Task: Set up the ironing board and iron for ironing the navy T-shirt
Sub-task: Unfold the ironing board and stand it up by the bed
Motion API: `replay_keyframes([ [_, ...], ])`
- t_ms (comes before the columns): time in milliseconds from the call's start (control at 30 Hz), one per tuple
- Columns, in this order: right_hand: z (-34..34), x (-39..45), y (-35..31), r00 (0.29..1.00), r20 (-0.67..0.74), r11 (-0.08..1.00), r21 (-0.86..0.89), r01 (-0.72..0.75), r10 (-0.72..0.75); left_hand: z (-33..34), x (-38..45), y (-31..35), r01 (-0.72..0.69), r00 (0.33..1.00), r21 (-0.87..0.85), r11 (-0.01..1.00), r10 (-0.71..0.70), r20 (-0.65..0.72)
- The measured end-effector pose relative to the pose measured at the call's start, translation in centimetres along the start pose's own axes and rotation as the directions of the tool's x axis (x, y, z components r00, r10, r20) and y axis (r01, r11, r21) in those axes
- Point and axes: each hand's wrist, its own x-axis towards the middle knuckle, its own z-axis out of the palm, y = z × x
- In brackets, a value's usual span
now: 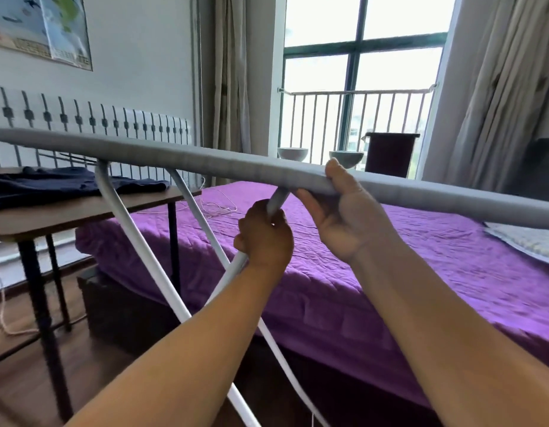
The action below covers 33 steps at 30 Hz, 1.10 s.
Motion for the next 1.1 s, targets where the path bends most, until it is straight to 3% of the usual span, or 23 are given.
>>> replay_keyframes([
  [133, -0.7, 1.0, 0.7, 1.000, -0.002, 0.998, -0.058, -0.002, 0.002, 0.2, 0.7, -0.7, 0.031, 0.999, -0.005, 1.000, -0.031, 0.019],
  [400, -3.8, 0.7, -1.1, 0.964, -0.164, 0.940, -0.306, 0.152, -0.210, 0.7, 0.8, -1.0, 0.020, 0.999, -0.045, 0.999, -0.019, 0.029],
  [567, -4.3, 0.1, -0.1, 0.921, -0.245, 0.920, -0.328, 0.214, -0.302, 1.1, -0.8, -1.2, 0.010, 0.997, -0.021, 1.000, -0.008, 0.072],
  [833, -5.6, -0.9, 0.0, 0.915, -0.278, 0.935, -0.283, 0.214, -0.293, 3.0, -3.3, -0.9, 0.023, 0.995, 0.026, 0.999, -0.025, 0.097],
  [1100, -5.6, -1.7, 0.7, 0.906, -0.289, 0.935, -0.263, 0.237, -0.310, 2.6, -3.9, -1.5, 0.002, 0.997, -0.045, 0.999, 0.002, 0.071],
])
